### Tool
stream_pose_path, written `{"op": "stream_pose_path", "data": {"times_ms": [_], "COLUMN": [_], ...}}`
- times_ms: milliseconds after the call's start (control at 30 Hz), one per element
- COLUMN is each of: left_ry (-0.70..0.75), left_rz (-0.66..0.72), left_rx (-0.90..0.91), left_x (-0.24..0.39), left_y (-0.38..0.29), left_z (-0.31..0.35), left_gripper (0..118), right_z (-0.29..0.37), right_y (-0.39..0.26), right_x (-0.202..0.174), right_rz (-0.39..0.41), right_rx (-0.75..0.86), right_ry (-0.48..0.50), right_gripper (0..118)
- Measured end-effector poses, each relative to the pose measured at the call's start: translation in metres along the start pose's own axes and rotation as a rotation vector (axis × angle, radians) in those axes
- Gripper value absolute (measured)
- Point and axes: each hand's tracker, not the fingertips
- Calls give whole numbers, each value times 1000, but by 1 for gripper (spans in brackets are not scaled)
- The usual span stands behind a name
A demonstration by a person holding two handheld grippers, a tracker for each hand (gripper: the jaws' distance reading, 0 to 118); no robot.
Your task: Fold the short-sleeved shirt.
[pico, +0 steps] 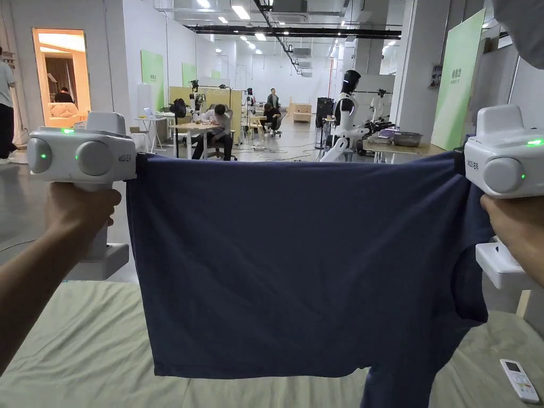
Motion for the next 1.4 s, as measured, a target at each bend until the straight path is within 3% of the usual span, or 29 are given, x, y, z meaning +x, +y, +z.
{"op": "stream_pose_path", "data": {"times_ms": [500,1033,1400], "left_ry": [-39,-105,-118], "left_rz": [10,30,24], "left_rx": [-128,-185,-382], "left_x": [-7,-28,-50], "left_y": [-122,-275,-403], "left_z": [37,204,286], "left_gripper": [5,5,5], "right_z": [61,236,365], "right_y": [-100,-212,-333], "right_x": [-11,11,3], "right_rz": [17,13,2], "right_rx": [-89,-162,-435], "right_ry": [61,130,207], "right_gripper": [7,7,7]}}
